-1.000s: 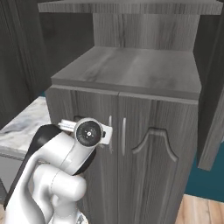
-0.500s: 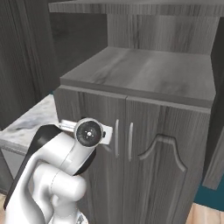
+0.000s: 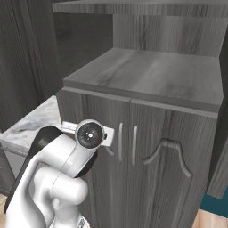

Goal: Pick the beer, boxed drink from the counter and place them in the open cabinet.

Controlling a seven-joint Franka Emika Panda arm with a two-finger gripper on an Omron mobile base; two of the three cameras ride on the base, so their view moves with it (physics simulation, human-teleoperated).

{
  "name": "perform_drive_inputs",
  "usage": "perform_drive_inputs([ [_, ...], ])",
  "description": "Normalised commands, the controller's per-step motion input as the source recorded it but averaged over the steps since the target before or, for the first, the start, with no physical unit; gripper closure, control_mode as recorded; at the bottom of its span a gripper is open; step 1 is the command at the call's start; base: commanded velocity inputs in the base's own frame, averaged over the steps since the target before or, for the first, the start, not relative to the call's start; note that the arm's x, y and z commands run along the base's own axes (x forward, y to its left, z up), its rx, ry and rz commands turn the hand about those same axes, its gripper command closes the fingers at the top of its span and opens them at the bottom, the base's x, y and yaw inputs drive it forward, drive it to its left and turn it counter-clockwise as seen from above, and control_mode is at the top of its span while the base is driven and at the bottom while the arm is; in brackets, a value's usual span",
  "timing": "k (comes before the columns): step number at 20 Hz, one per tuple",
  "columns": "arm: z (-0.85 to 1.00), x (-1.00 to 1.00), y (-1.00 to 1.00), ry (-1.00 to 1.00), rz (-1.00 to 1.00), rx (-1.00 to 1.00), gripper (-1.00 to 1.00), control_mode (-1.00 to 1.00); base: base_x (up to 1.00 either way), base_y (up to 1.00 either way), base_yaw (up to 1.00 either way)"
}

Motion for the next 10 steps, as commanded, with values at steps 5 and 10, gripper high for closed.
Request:
perform_drive_inputs([
  [5,0.0,0.01,0.0,0.0,0.0,0.0,1.0,-1.0,0.04,-0.02,0.0],
  [10,0.0,0.0,0.0,0.0,0.0,0.0,1.0,-1.0,0.0,0.0,0.0],
])
